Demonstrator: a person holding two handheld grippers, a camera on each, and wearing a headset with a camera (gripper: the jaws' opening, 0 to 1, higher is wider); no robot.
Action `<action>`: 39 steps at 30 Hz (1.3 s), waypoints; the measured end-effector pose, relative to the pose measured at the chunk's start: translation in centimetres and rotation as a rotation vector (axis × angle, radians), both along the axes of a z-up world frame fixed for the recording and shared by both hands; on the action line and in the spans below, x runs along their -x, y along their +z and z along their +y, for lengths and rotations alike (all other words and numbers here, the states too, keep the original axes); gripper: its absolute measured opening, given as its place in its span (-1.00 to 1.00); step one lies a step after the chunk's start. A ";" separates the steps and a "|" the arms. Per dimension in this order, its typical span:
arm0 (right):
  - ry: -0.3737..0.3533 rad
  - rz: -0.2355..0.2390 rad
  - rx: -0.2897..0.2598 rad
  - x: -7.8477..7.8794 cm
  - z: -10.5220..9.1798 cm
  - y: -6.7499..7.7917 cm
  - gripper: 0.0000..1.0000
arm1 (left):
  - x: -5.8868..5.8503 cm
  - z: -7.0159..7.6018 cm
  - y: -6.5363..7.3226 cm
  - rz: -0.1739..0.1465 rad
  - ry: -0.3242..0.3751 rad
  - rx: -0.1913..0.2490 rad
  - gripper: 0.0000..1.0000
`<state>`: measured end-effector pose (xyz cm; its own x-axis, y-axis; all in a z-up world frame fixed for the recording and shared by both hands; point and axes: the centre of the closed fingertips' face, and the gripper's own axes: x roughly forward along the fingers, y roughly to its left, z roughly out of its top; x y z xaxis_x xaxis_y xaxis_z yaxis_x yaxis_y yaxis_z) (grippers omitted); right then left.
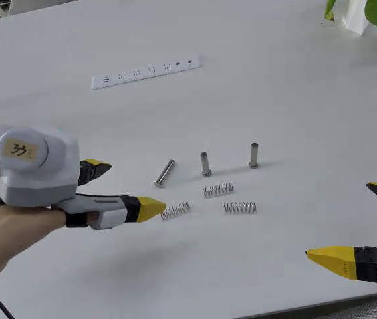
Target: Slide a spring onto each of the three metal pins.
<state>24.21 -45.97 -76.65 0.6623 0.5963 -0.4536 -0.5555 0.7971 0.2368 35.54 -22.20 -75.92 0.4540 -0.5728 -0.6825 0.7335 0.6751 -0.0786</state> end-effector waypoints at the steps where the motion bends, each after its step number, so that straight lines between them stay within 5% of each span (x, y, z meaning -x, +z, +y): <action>1: -0.002 0.003 -0.001 0.1 -0.1 -0.1 0.95 | -0.3 -0.2 -0.1 0.005 -0.003 -0.007 0.50; 26: -0.035 0.018 -0.030 0.6 -0.5 -0.4 0.88 | -4.8 -2.2 -3.0 0.071 -0.019 -0.113 -0.03; 39: -0.050 0.033 -0.036 1.0 -1.1 -0.6 0.87 | -6.2 -3.1 -5.2 0.127 -0.014 -0.165 -0.31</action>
<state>23.23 -47.05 -77.29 0.6765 0.5797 -0.4542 -0.5070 0.8139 0.2837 41.77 -25.27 -81.07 0.3516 -0.4539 -0.8188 0.7339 0.6766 -0.0599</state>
